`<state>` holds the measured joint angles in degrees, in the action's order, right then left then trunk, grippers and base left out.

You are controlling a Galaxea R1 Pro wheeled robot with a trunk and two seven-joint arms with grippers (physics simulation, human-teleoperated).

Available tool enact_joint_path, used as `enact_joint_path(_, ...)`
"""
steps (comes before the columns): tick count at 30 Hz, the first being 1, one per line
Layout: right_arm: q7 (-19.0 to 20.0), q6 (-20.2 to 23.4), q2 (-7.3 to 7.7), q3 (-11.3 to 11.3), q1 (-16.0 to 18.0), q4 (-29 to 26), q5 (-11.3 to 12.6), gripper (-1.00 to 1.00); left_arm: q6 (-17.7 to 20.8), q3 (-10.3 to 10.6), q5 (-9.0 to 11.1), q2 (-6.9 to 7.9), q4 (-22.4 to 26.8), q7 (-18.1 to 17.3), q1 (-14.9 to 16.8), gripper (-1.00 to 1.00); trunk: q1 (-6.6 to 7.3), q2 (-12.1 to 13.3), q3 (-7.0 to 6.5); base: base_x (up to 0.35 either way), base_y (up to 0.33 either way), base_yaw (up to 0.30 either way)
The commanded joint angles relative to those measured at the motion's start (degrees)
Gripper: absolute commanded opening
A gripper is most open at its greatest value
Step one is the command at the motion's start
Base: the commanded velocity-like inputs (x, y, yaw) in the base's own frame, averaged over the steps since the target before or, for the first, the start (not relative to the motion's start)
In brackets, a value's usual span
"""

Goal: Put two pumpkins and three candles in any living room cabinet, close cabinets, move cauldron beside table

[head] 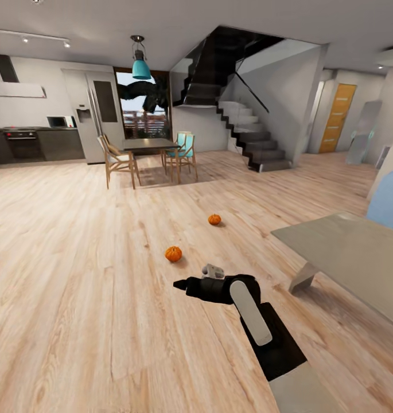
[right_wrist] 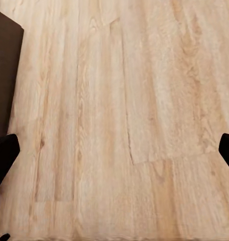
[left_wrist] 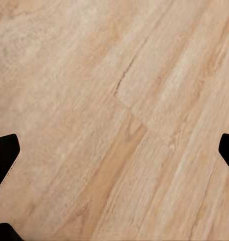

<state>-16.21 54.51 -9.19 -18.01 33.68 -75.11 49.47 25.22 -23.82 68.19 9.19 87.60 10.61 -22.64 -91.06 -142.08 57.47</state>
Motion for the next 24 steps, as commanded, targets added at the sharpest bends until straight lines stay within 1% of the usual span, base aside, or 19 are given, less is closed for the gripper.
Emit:
enact_joint_path(1, -0.6, 0.0, -0.03, 0.0, 0.1, 0.5, 1.4, 1.0, 0.1, -0.1, 0.7, -0.15, 0.1, 0.5, 0.0, 1.0, 0.01, 0.0, 0.07, 0.0, 0.0, 0.291)
enact_joint_path(5, -0.6, -0.2, -0.03, 0.0, 0.3, 1.7, 3.8, 1.0, -0.8, -0.3, 0.5, -1.44, -0.1, 0.5, 0.0, 1.0, 0.01, 0.0, 0.12, 0.0, 0.0, 0.293)
enact_joint_path(7, -0.7, -0.3, -0.03, 0.0, 0.4, 2.1, 4.6, 1.0, -1.6, -0.3, 0.3, -2.55, -0.3, 0.6, 0.0, 1.0, 0.01, 0.0, 0.14, 0.0, 0.0, 0.295)
enact_joint_path(12, -0.7, -0.5, -0.04, 0.1, 0.4, 2.4, 5.3, 1.0, -2.3, -0.3, 0.1, -3.48, -0.5, 0.6, -0.1, 1.0, 0.01, 0.0, 0.15, 0.0, 0.0, 0.296)
enact_joint_path(16, -0.6, -1.5, -0.09, 0.1, 0.4, 2.2, 5.6, 1.0, -2.5, -0.3, 0.0, -4.28, -0.6, 0.6, -0.9, 1.0, 0.01, 0.0, 0.15, 0.0, 0.0, 0.296)
enact_joint_path(17, -0.6, -2.4, -0.1, 0.1, 0.4, 1.9, 5.7, 1.0, -2.5, -0.4, -0.1, -4.8, -0.6, 0.6, -1.2, 1.0, 0.01, 0.0, 0.15, 0.0, 0.0, 0.296)
enact_joint_path(19, -0.6, -4.0, -0.16, 0.1, 0.4, 1.8, 5.7, 1.0, -2.6, -0.5, -0.6, -5.34, -0.6, 0.8, -1.4, 1.0, 0.01, 0.0, 0.15, 0.0, 0.0, 0.297)
enact_joint_path(20, -0.6, -7.9, -0.45, 0.1, 0.4, 1.7, 6.4, 1.0, -2.6, -0.8, -2.1, -5.94, -0.7, 0.9, -1.5, 1.0, 0.01, 0.0, 0.15, 0.0, 0.0, 0.297)
enact_joint_path(24, -0.6, -12.8, -0.75, -0.2, 0.3, 1.7, 8.5, 1.0, -2.7, -1.2, -3.5, -6.58, -1.1, 0.7, -1.6, 1.0, 0.01, 0.0, 0.15, 0.0, 0.0, 0.297)
